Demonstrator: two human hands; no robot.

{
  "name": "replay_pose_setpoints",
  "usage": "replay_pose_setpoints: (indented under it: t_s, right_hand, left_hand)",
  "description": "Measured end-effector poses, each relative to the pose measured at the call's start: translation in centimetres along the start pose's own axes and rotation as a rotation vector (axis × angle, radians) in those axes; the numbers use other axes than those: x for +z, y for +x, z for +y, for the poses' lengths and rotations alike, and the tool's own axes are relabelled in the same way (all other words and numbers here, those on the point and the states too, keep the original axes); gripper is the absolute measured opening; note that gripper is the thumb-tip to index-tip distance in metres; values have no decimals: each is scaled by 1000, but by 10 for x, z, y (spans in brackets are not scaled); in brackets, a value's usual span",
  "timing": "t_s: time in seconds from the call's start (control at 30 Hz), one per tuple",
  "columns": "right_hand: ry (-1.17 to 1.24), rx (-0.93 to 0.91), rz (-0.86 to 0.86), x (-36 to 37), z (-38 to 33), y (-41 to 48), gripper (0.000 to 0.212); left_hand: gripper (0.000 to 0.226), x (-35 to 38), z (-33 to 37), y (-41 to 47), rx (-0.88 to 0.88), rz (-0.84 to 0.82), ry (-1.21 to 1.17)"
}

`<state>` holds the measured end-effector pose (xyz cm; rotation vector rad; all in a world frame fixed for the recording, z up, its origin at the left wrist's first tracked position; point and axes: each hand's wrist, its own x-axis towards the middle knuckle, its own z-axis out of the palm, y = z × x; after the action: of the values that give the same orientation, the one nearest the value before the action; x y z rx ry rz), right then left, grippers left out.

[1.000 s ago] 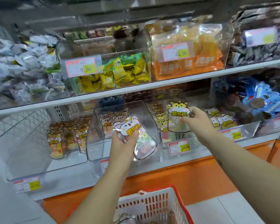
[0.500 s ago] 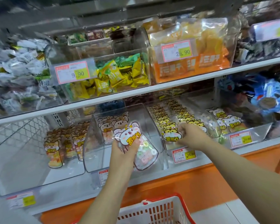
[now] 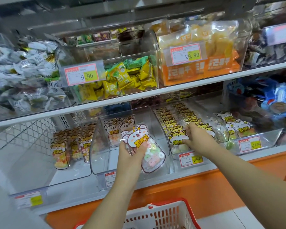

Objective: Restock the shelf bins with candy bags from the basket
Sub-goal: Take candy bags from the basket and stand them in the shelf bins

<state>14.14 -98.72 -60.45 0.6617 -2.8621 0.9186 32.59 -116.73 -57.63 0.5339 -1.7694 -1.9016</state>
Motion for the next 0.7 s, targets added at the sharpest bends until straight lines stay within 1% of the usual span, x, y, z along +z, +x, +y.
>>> replay_pose_setpoints:
  t_s: [0.1,0.17,0.23,0.37,0.47,0.53,0.6,0.67,0.7]
  right_hand:
    - [-100,-38,52,2,-3,-3,56]
    - [-156,-44,115,-1,-3,-3,60]
    - [-164,-26,144,-4,-1,-4,59]
    - [-173,13,155,-9,5,-10,53]
    - [-206,14,207,-17,0,-17,45]
    - [-189,-46,257,-25,-11,-22,37]
    - [-91,-163,262,-31,-31,-27,29]
    - [17,-283,196,-34,-57,-30,24]
    - [53,-330,154,-33,-70,-30,24]
  left_hand:
    - [45,0,1,-2,-7,-2,6]
    - [45,-1,1,-3,-2,-2,7]
    - [45,-2,1,-3,4,-1,8]
    - [41,-5,-1,-5,21,-5,-1]
    - [45,-10,1,-3,32,13,-12]
    - [46,-14,4,1,39,30,-9]
    - [43,-19,10,8,60,51,10]
    - [29,-23,17,19,91,65,75]
    - [27,-24,19,26,92,66,121]
